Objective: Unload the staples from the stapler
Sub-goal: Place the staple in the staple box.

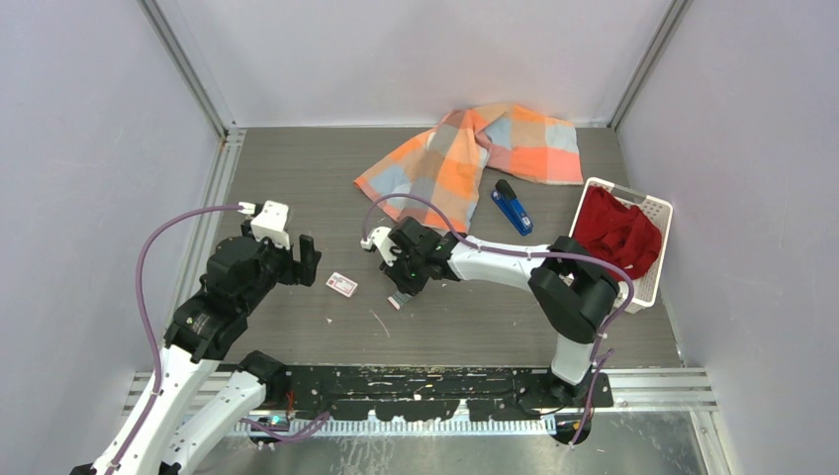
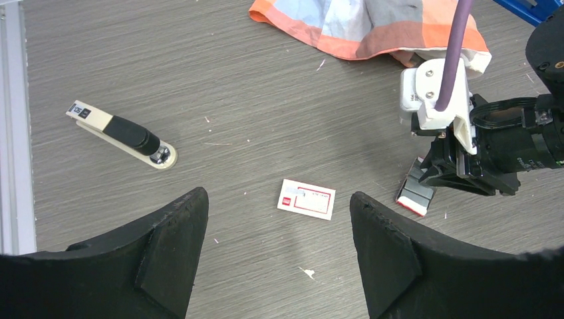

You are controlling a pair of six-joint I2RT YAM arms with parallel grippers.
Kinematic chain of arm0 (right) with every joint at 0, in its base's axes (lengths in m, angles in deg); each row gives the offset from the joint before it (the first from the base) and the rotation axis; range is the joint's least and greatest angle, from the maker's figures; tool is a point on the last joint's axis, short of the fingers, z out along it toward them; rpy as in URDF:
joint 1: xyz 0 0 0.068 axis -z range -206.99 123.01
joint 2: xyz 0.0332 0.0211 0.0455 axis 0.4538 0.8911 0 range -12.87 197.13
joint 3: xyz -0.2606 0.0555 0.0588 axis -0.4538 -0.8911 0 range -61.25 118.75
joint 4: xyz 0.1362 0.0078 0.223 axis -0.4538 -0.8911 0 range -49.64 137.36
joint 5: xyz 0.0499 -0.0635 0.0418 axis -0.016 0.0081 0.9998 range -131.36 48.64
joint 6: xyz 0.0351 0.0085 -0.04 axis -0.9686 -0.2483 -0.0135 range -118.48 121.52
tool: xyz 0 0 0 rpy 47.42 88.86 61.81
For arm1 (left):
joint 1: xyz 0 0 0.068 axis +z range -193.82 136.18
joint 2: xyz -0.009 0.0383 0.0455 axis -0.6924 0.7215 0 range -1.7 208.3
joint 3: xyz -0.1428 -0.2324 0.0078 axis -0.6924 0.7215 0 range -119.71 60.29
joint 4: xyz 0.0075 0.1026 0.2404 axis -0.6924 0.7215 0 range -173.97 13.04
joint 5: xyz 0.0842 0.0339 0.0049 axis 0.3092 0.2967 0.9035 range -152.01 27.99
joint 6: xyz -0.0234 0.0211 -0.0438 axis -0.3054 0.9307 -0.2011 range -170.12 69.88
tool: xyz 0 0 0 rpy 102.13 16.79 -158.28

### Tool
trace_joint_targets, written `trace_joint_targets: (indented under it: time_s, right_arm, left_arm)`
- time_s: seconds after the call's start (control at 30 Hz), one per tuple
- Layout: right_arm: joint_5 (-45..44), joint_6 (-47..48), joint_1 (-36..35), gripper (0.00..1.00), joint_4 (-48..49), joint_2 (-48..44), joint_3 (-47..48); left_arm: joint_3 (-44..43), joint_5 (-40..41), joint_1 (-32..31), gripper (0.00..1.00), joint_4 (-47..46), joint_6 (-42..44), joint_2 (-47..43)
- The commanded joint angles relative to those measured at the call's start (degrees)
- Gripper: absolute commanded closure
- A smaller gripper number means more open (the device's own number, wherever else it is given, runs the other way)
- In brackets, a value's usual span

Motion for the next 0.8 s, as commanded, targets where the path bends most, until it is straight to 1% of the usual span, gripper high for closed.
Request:
trace_joint_targets:
  time_s: [0.0, 0.77]
  right_arm:
    - [-0.63, 0.69, -0.26, 0.83, 0.34, 0.35, 2.41]
    - [-0.19, 1.04, -0.27, 0.79, -1.28, 1.32, 3.54]
  left_arm:
    - [-0.30, -0.90, 0.45, 0.22, -3.25, -0.55, -0.17]
    - [-0.32, -0.96, 0.45, 0.22, -3.17, -0.54, -0.16]
